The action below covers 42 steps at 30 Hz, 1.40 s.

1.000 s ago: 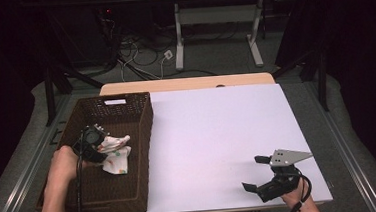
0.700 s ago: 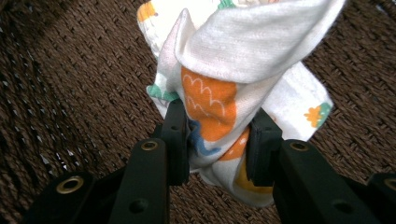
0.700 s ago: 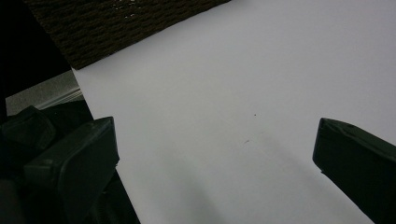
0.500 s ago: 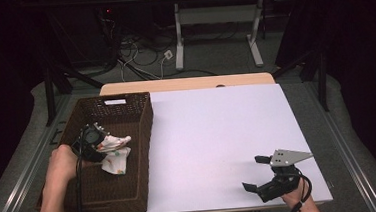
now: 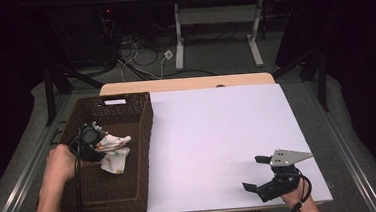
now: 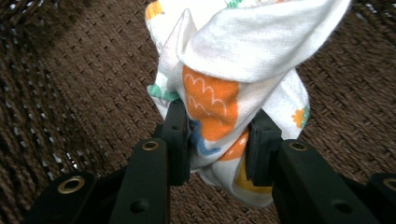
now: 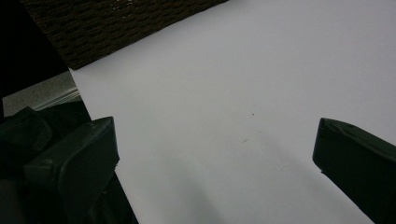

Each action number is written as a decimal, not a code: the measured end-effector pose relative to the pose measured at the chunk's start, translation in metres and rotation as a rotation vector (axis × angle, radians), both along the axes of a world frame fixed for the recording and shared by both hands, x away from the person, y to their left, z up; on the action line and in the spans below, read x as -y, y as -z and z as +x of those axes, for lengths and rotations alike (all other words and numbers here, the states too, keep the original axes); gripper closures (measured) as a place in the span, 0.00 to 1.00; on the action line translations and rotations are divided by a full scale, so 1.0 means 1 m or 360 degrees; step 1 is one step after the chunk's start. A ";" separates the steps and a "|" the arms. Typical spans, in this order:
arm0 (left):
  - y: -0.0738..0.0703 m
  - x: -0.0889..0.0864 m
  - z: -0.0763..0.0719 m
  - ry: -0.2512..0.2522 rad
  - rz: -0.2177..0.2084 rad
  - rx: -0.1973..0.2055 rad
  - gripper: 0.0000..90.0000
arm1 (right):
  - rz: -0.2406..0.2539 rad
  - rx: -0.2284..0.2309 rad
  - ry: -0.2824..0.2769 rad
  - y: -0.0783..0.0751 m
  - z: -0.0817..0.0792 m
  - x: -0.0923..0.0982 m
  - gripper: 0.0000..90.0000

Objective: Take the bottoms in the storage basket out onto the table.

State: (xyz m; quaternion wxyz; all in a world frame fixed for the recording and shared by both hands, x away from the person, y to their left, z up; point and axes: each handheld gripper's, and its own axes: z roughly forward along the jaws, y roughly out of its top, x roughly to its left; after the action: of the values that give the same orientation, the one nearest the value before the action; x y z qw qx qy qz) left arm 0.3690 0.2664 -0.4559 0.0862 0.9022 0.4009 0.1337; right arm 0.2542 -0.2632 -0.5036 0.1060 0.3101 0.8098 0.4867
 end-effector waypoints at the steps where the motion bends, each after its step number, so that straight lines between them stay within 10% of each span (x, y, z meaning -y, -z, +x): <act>1: 0.000 0.000 0.000 -0.0007 -0.0006 -0.0005 0.74 | 0.0000 0.0004 -0.0001 0.000 0.000 0.000 0.00; 42: -0.050 0.002 0.008 0.0179 0.0047 0.0029 0.75 | -0.0005 0.0000 0.0003 0.001 0.000 0.002 0.00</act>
State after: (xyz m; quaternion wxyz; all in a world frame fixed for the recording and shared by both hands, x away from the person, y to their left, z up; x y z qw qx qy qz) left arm 0.3774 0.2644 -0.4063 0.0839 0.9232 0.3467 0.1429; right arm 0.2541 -0.2655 -0.5043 0.1071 0.3106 0.8103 0.4852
